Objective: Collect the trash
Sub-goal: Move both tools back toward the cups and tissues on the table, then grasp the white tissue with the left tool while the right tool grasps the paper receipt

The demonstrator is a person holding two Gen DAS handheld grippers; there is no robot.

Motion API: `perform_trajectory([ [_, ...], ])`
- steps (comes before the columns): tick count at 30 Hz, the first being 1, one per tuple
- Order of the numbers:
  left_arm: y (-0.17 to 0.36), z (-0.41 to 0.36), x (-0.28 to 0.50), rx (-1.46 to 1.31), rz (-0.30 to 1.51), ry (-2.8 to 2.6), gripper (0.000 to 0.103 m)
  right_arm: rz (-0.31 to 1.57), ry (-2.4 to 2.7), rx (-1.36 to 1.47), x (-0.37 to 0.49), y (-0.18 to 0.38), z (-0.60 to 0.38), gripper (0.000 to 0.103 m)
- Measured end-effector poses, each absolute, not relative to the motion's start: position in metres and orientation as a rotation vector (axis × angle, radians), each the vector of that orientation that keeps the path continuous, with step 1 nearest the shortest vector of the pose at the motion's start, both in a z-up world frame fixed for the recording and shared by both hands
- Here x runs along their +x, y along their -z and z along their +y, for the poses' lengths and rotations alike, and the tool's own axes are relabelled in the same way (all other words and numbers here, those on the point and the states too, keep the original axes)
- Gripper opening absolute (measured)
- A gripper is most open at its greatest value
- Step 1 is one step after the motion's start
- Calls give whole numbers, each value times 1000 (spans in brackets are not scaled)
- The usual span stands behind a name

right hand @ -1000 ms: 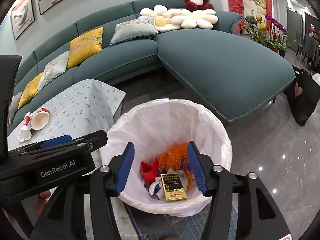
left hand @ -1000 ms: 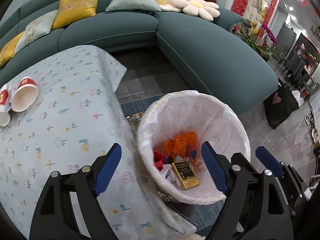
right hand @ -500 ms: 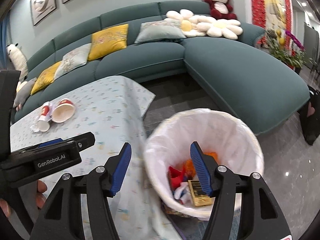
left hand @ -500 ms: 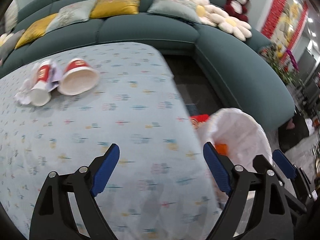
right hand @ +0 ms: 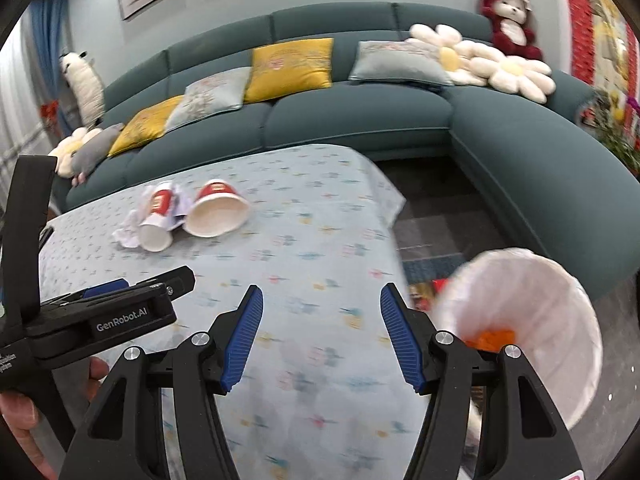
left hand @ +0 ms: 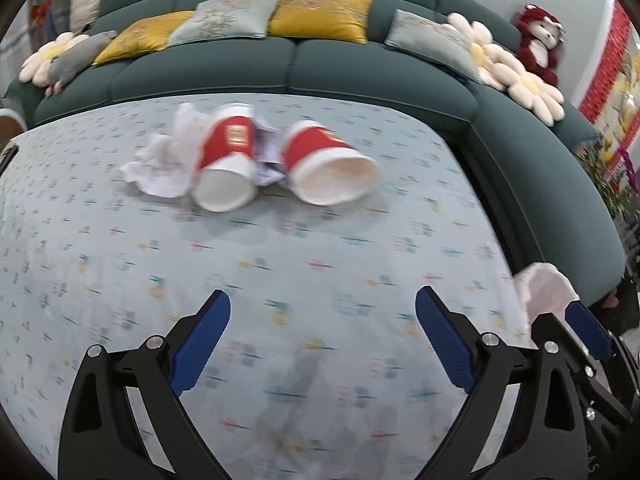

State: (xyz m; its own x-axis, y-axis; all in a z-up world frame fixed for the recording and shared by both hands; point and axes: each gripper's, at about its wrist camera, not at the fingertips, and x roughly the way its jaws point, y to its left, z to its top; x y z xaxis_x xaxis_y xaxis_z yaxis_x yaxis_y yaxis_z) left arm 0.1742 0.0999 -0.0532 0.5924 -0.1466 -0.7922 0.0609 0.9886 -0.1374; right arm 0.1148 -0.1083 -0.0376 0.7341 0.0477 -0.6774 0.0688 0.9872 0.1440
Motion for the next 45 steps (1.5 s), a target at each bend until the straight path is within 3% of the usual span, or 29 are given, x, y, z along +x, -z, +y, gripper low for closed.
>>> perform_trajectory([
  [19, 60, 240, 257, -150, 928, -66, 91, 757, -169, 120, 215, 36, 9, 57],
  [27, 75, 259, 300, -164, 957, -72, 91, 767, -181, 103, 276, 42, 37, 47],
  [29, 78, 261, 308, -177, 958, -55, 91, 787, -188, 106, 290, 48, 41, 39],
  [33, 87, 263, 323, -197, 973, -27, 89, 822, -206, 92, 306, 62, 52, 33],
  [36, 93, 263, 329, -209, 979, 1, 78, 849, -220, 81, 314, 73, 58, 25],
  [38, 96, 264, 330, -228, 983, 18, 61, 865, -228, 77, 317, 80, 61, 15],
  [42, 95, 261, 327, -204, 988, 36, 21, 861, -236, 64, 314, 82, 66, 12],
  [43, 94, 260, 326, -206, 990, 43, 14, 858, -240, 70, 311, 81, 65, 11],
  [45, 90, 258, 320, -195, 981, 38, 11, 849, -243, 75, 307, 75, 64, 11],
])
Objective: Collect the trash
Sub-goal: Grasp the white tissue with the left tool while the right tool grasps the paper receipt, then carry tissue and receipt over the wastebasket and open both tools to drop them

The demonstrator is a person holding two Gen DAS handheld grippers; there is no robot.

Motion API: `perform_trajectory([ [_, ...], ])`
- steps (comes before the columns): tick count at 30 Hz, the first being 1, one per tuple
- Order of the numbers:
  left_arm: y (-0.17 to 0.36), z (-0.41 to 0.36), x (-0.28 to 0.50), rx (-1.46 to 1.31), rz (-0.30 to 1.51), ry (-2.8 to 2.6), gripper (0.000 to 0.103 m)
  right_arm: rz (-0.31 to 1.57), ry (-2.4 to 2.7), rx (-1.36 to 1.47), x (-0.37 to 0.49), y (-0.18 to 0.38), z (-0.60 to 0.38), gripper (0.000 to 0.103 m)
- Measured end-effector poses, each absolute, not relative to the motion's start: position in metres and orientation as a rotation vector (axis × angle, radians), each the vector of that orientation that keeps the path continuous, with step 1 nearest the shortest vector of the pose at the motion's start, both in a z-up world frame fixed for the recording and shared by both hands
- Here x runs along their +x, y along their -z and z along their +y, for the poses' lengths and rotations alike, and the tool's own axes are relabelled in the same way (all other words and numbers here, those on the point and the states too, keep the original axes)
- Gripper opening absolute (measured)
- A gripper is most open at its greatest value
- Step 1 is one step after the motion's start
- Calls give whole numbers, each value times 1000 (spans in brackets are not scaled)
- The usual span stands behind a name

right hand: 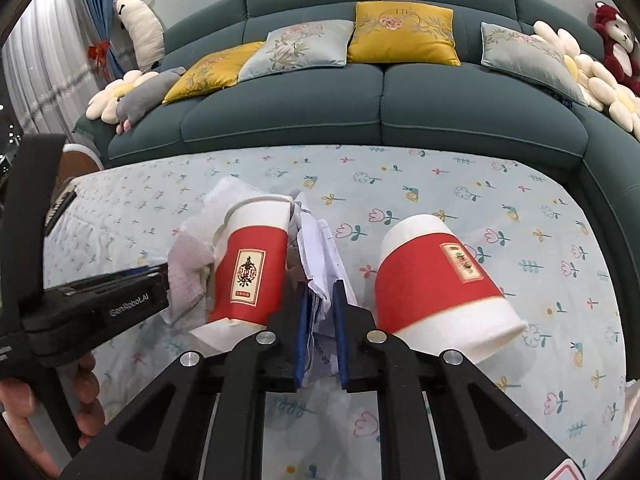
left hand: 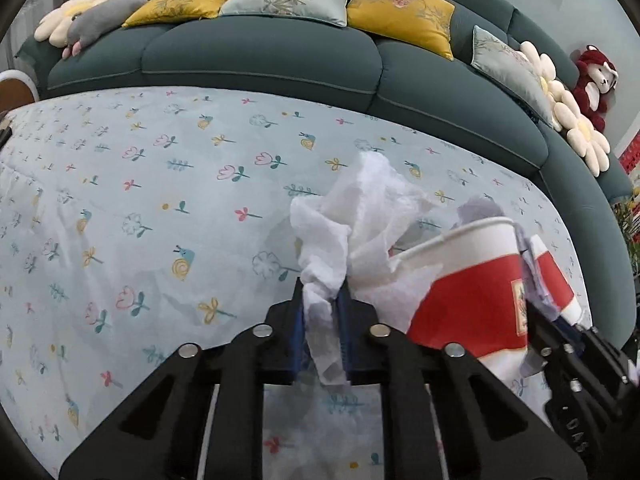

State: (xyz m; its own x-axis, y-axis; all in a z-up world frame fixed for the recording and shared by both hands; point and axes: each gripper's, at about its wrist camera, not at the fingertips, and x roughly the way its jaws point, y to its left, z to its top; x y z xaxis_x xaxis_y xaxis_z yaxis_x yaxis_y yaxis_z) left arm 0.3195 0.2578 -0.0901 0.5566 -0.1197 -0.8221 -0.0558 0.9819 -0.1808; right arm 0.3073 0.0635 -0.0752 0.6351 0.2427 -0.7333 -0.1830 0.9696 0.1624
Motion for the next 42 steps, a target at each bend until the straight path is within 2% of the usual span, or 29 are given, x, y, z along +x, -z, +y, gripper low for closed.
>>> perform_trajectory([
  [10, 38, 234, 275, -184, 897, 71, 10, 759, -217, 102, 265, 24, 36, 11],
  [19, -9, 166, 231, -140, 832, 168, 10, 693, -160, 133, 216, -13, -16, 11],
  [30, -18, 47, 185, -70, 845, 342, 10, 657, -15, 203, 145, -24, -122, 11],
  [42, -6, -77, 132, 44, 878, 526, 10, 648, 175, 302, 67, -3, -240, 11],
])
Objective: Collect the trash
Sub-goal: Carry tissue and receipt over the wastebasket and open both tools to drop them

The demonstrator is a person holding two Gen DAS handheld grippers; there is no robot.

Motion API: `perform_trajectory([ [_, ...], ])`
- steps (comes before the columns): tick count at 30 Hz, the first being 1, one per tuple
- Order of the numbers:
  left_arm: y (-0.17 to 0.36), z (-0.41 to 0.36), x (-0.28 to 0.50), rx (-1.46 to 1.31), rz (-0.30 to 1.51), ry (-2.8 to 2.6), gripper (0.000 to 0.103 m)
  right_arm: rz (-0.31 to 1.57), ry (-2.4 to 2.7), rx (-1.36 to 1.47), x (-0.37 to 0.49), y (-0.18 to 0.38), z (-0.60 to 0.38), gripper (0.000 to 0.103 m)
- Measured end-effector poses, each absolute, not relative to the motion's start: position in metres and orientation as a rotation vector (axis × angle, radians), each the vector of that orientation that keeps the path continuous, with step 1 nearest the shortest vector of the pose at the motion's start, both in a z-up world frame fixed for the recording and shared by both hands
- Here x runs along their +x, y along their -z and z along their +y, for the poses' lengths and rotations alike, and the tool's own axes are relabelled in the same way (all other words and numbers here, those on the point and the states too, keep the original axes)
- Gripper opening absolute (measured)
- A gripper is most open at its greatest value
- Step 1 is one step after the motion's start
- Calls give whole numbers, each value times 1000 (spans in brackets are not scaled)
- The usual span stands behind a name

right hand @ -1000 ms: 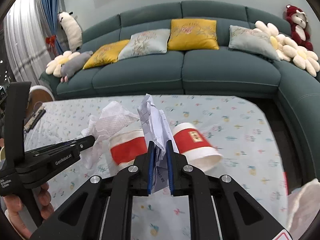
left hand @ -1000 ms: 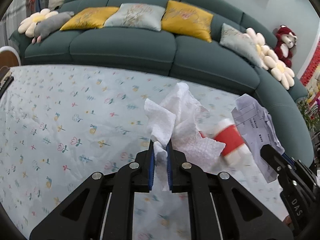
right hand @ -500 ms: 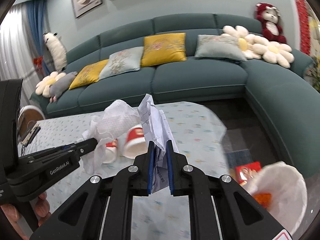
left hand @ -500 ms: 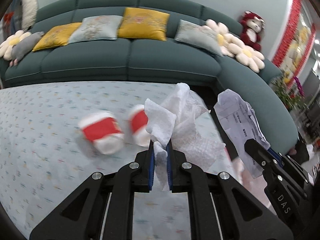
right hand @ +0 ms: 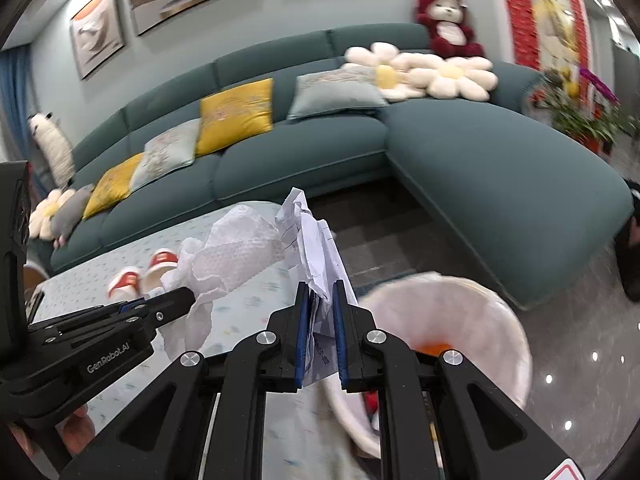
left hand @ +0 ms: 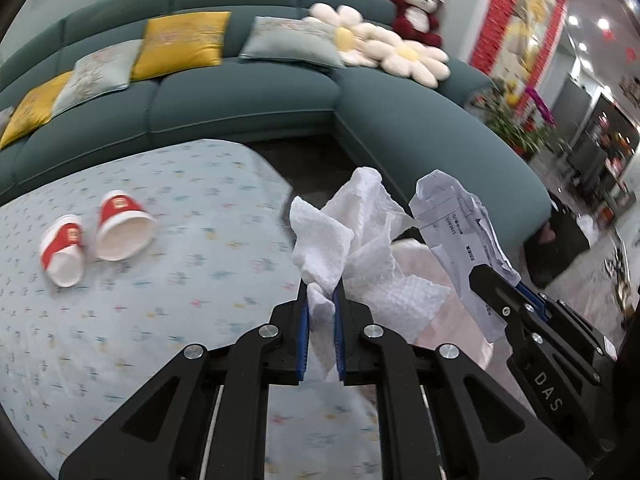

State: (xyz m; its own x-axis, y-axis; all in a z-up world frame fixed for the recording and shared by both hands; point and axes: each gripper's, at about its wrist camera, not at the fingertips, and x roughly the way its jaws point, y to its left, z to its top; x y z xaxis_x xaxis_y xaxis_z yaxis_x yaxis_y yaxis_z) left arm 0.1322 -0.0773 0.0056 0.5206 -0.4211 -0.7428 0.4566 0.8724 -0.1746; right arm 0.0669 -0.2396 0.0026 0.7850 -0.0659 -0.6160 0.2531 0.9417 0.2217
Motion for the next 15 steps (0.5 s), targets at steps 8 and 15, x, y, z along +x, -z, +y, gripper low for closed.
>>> perform_trajectory([
  [8, 13, -133, 108, 102, 912, 596, 10, 651, 255, 365, 32, 19, -289, 11],
  [15, 31, -162, 102, 125, 938, 619, 10, 656, 293, 386, 18, 34, -312, 12],
])
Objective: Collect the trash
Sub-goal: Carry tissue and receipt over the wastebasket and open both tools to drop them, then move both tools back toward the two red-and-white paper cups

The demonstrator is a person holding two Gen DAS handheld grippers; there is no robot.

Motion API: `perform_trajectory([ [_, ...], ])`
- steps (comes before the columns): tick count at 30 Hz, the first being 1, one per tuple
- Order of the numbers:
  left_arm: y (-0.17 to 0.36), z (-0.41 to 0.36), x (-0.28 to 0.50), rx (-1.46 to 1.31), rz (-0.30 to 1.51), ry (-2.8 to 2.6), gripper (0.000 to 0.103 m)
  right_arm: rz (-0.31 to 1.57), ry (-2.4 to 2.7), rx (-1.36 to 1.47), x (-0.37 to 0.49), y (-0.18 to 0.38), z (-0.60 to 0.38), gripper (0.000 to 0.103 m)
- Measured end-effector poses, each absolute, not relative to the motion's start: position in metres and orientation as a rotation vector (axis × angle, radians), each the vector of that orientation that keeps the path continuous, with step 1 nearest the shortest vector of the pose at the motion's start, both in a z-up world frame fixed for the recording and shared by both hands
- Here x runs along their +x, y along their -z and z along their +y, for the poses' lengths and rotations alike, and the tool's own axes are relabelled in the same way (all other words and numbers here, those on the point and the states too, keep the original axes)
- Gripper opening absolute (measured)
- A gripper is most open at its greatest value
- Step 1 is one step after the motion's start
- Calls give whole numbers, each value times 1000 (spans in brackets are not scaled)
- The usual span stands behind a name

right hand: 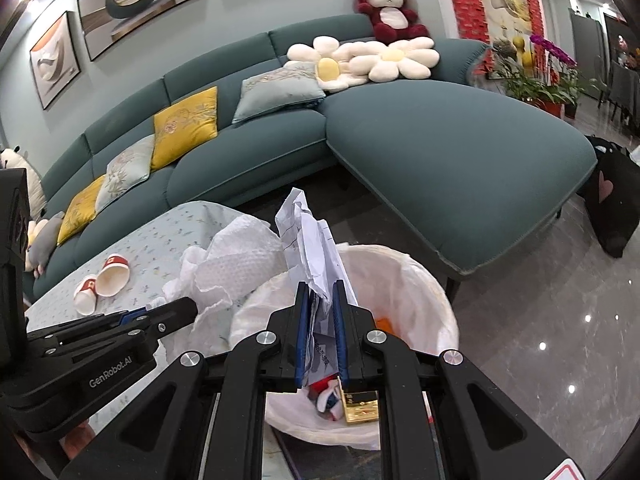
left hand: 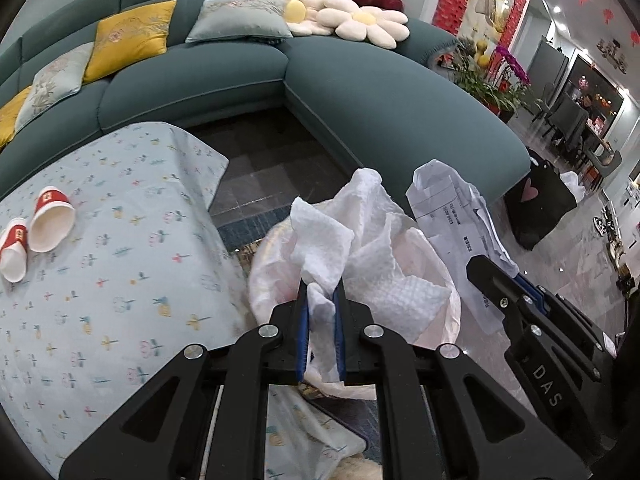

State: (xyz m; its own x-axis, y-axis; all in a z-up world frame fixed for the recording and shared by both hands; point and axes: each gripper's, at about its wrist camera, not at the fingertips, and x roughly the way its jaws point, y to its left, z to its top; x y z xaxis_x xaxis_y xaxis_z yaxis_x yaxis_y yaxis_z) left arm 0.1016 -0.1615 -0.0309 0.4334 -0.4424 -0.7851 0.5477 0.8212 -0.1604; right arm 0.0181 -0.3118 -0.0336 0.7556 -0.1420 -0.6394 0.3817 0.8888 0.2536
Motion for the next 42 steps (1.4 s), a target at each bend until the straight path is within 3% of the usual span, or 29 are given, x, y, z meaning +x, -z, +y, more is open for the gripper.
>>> perform_trajectory([
  [9, 43, -173, 104, 130, 946, 617, 14, 670, 305, 406, 18, 50, -324, 12],
  [13, 46, -172, 107, 112, 952, 596, 39, 670, 315, 407, 20, 52, -326, 16],
  [17, 47, -168, 109, 107, 946, 579, 47, 669, 320, 406, 23, 52, -326, 18],
  [19, 48, -166, 110, 110, 945, 567, 57, 670, 320, 408, 24, 52, -325, 23],
  [26, 45, -146, 114, 76, 936, 528, 60, 662, 317, 382, 26, 49, -316, 36],
  [29, 41, -131, 117, 61, 918, 483, 74, 653, 310, 370, 26, 44, -308, 44],
  [33, 39, -105, 124, 24, 916, 430, 76, 639, 291, 350, 26, 36, -294, 50],
  [42, 30, -39, 138, -35, 896, 318, 77, 637, 217, 300, 41, 18, -248, 51],
])
